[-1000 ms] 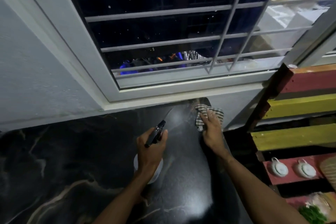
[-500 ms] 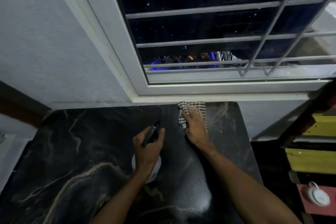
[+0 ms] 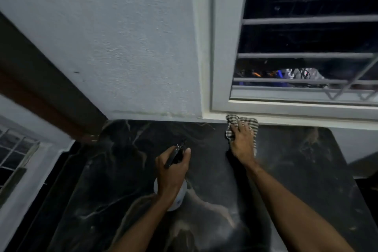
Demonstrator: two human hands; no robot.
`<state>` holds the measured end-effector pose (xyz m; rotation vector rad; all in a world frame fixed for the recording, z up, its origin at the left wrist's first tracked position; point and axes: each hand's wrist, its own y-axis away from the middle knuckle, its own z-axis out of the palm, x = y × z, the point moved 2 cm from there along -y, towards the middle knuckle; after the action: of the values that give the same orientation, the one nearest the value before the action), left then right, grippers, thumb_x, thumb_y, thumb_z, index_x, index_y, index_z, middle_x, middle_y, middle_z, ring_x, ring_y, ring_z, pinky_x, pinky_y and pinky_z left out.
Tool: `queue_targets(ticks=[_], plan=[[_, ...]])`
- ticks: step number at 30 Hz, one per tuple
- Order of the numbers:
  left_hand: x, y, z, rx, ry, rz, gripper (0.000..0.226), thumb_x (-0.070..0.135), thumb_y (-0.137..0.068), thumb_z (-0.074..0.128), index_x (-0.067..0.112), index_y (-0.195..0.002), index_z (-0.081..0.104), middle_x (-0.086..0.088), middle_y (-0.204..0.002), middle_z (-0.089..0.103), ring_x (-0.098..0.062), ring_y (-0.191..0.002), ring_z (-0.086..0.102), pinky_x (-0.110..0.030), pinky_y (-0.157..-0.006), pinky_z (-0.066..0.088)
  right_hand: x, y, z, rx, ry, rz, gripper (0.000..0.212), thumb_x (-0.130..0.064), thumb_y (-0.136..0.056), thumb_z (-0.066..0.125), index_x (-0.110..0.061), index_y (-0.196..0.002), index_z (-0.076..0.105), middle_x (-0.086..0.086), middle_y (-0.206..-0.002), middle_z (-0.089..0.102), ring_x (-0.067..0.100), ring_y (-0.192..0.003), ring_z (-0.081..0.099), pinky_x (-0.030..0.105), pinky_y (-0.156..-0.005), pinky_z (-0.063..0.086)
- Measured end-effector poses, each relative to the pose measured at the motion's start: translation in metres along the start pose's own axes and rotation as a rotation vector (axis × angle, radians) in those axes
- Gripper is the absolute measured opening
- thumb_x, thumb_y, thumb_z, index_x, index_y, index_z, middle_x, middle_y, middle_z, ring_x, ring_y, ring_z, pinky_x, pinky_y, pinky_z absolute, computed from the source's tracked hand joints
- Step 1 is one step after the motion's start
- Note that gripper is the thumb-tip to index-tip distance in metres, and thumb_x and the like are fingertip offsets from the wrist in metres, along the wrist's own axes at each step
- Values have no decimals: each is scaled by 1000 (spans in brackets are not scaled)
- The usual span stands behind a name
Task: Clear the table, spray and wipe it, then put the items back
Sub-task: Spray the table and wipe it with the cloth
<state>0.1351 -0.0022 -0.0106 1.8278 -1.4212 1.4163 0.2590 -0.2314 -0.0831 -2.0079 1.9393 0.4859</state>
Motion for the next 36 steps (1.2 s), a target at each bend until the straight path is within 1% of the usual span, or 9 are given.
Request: queue_targets(ticks=[5,11,13,16,20,25,28,32,36], plan=[[-40,-41,-67,-27,-28,18,48,12,-87,78,25,-54,46,6,-48,49,-11,-47,50,-18,-51,41,-118,1,60,-90,-64,-62,66,-8,-88,58,-13,-151,38,20,-164,13,37,-153,10,41,-126,6],[-83,-88,-158,29,-9,-6,41,10,-85,79,19,-57,51,10,-52,54,-4,-49,53,-16,-55,42,-159,5,84,3,0,122,62,-5,-90,54,-6,-150,37,25,-162,18,44,-150,15,49,-125,11],[-96,-101,-182,36,-2,-38,40,10,-85,79,14,-56,51,4,-52,55,-7,-49,51,-28,-53,45,-212,7,110,-36,-13,8,64,-5,-91,52,-9,-152,34,20,-164,16,39,-152,12,47,-126,8],[-113,-114,-209,37,-1,-49,38,13,-86,78,11,-57,54,1,-53,58,-12,-50,56,-34,-54,49,-277,3,148,-110,-42,-225,64,-11,-93,55,-15,-153,34,13,-166,15,32,-154,9,41,-127,4],[-130,-131,-245,93,8,-58,38,17,-87,77,14,-57,53,3,-52,57,-11,-51,57,-33,-54,49,-318,-12,170,-84,-32,-81,64,-11,-91,55,-14,-152,36,14,-165,16,34,-154,9,45,-127,5],[-155,-137,-272,111,-20,-57,34,22,-86,76,14,-59,56,4,-54,59,-12,-53,59,-29,-54,48,-407,-16,212,-239,1,-425,64,-25,-96,53,-17,-155,29,11,-167,12,35,-155,4,44,-127,3],[-165,-138,-283,148,-39,-75,28,21,-85,78,14,-63,63,7,-58,64,-9,-58,64,-17,-56,46,-429,-27,220,-325,56,-422,65,-28,-98,51,-17,-156,24,11,-167,6,35,-155,1,48,-127,4],[-161,-129,-291,161,-58,-66,18,14,-84,81,10,-70,71,9,-66,70,-1,-66,68,-11,-61,46,-424,19,219,-383,73,-621,62,-20,-99,46,-16,-156,23,9,-167,11,31,-155,4,49,-126,7],[-152,-118,-293,135,-60,-65,20,14,-84,80,10,-68,69,11,-63,66,-1,-64,66,-6,-61,42,-414,49,213,-402,36,-539,70,-18,-95,50,-22,-157,19,2,-168,7,27,-156,0,52,-126,5]])
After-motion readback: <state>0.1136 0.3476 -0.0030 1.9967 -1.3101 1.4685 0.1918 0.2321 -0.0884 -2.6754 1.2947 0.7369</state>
